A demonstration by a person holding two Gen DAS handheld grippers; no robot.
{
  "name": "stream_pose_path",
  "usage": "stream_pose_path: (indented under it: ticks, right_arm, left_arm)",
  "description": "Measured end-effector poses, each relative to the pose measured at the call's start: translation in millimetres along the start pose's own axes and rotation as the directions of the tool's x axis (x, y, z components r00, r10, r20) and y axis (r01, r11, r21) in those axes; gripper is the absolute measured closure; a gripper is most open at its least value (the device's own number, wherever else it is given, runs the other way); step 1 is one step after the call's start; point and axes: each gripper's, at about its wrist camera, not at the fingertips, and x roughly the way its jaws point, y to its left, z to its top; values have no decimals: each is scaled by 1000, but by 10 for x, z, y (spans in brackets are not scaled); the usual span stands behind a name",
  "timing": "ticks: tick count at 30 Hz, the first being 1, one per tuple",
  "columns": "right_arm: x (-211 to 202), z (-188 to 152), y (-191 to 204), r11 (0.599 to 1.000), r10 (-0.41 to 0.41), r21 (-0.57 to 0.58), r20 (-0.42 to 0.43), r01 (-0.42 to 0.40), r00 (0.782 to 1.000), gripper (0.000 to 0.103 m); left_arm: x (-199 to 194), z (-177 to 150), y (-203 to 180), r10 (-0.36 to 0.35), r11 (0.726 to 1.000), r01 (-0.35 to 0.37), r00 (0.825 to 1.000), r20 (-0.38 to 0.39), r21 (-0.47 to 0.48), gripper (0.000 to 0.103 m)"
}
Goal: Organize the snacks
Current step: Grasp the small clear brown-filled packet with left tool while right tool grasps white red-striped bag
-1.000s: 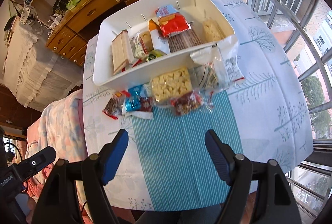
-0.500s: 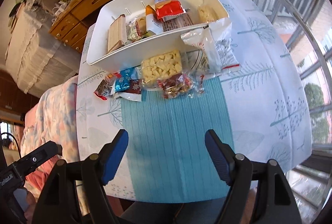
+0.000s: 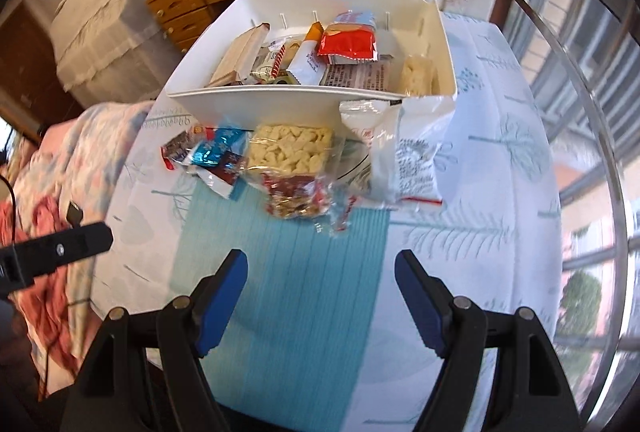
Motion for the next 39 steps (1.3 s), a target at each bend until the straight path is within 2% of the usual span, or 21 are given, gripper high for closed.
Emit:
stream_pose_path:
  ticks: [7, 12, 19, 24, 30, 35, 39]
  right_arm:
    - [140, 85, -203, 992, 0, -126, 53, 6, 999, 26]
    - [301, 141, -349, 991, 17, -131, 36, -12, 999, 26]
    - [497, 244, -553, 992, 57, -113, 62, -49, 996, 26]
    - [593, 303, -699, 994, 73, -90, 89, -65, 993, 26]
    - [717, 400, -764, 986, 144, -104, 101, -133, 984, 28]
    - [801, 464, -688, 976, 170, -154, 115, -152, 979, 37]
    - [811, 475, -642, 971, 177, -183, 122, -153, 977, 41]
  left_arm:
    - [344, 5, -304, -16, 1000, 16, 1000, 11, -25, 19]
    - [619, 45, -497, -21, 999, 22, 1000, 8, -48, 19]
    - [1019, 89, -740, -16, 999, 16, 1000, 7, -37, 19]
    - [1216, 154, -824, -38, 998, 39, 999, 19, -57, 19]
    - [1421, 294, -866, -56, 995, 56, 998, 3, -80, 19]
    - [1533, 338, -783, -72, 989, 67, 997, -33, -132, 21]
    - [1665, 352, -752, -132, 974, 116, 989, -72, -193, 31]
